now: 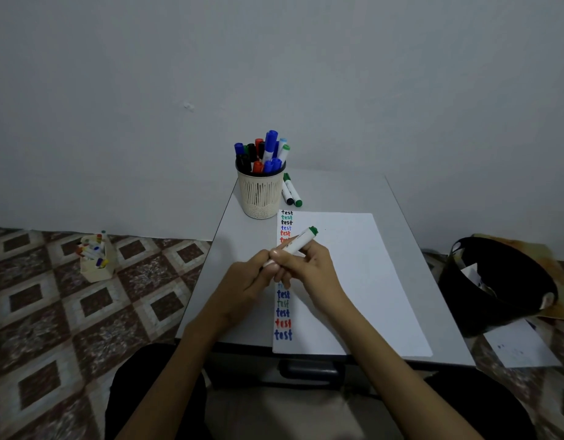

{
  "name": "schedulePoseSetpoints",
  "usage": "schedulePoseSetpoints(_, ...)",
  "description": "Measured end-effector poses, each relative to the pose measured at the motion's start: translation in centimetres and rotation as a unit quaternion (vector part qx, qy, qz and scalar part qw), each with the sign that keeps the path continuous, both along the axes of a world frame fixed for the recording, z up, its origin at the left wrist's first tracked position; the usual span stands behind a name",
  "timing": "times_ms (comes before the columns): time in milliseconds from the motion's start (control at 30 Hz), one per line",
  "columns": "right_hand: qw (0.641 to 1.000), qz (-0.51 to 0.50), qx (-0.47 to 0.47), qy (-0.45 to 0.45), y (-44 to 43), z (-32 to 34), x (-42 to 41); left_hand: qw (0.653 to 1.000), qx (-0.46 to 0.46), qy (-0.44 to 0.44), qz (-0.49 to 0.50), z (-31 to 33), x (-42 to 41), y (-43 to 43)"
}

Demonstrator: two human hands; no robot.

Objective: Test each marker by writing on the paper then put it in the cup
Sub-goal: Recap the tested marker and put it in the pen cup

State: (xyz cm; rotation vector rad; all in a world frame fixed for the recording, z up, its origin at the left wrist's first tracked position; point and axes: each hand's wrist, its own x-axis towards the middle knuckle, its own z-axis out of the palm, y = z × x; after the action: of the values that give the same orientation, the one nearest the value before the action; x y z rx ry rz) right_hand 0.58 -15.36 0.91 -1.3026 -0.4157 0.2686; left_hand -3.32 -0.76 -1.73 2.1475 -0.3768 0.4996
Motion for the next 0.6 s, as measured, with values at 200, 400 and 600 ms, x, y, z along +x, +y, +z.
schedulePoseSetpoints(200,0.998,0.029,-0.022,-0.05,-1.0,1.4,0.7,1.0,-0.024,0.004,0.005,0.5,-0.1,0.1)
schedulePoseSetpoints(400,0.984,-0.128,0.123,0.01,-3.2,3.4,5.7,0.983,0.136,0.02,0.125,-0.1,0.7,0.2)
schedulePoseSetpoints(600,0.975,-0.178,0.115,0.073,-4.0,2.6,11.3,0.941,0.297,0.035,0.159,-0.9,1.2,0.0)
